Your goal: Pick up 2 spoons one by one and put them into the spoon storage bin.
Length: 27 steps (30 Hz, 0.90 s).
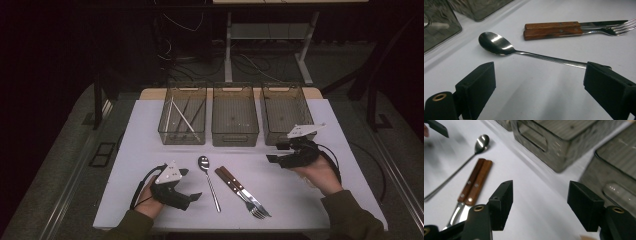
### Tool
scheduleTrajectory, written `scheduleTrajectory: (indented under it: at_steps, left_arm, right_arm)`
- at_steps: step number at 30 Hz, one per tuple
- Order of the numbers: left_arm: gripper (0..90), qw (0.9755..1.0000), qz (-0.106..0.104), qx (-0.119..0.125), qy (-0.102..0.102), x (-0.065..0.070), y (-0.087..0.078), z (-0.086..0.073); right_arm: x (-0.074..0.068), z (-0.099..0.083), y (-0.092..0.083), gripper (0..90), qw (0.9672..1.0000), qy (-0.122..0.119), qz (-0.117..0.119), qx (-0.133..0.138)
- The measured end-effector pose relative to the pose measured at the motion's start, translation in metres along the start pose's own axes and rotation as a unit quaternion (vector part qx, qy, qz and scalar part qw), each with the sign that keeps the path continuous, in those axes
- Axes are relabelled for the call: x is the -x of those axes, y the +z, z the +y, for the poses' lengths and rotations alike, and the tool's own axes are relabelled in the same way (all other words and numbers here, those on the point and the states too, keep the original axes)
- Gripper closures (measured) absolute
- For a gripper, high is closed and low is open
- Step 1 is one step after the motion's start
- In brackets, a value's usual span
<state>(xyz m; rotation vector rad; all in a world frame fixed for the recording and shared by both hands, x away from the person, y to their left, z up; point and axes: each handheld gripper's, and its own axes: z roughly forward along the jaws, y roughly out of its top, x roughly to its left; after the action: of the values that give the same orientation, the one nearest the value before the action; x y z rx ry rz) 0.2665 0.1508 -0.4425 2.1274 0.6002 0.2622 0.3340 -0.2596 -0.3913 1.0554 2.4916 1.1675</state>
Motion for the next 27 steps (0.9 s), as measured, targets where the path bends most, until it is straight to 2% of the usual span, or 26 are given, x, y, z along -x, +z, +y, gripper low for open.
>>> scheduleTrajectory:
  at_steps: [13,20,27]
  left_arm:
    - [9.1,1.0000,-0.001,0.003,-0.006,0.000,-0.001,0.000]
    - [9.1,1.0000,-0.003,0.002,-0.001,0.002,0.000,0.001]
    - [9.1,1.0000,-0.004,0.002,0.001,0.002,0.000,0.001]
  right_arm:
    - [0.022,-0.030,-0.014,37.4,0.9988,0.027,-0.040,0.000]
    - [0.033,-0.039,-0.011,37.4,0.9966,0.055,-0.061,-0.002]
    - [0.037,-0.043,-0.005,37.9,0.9953,0.059,-0.075,-0.013]
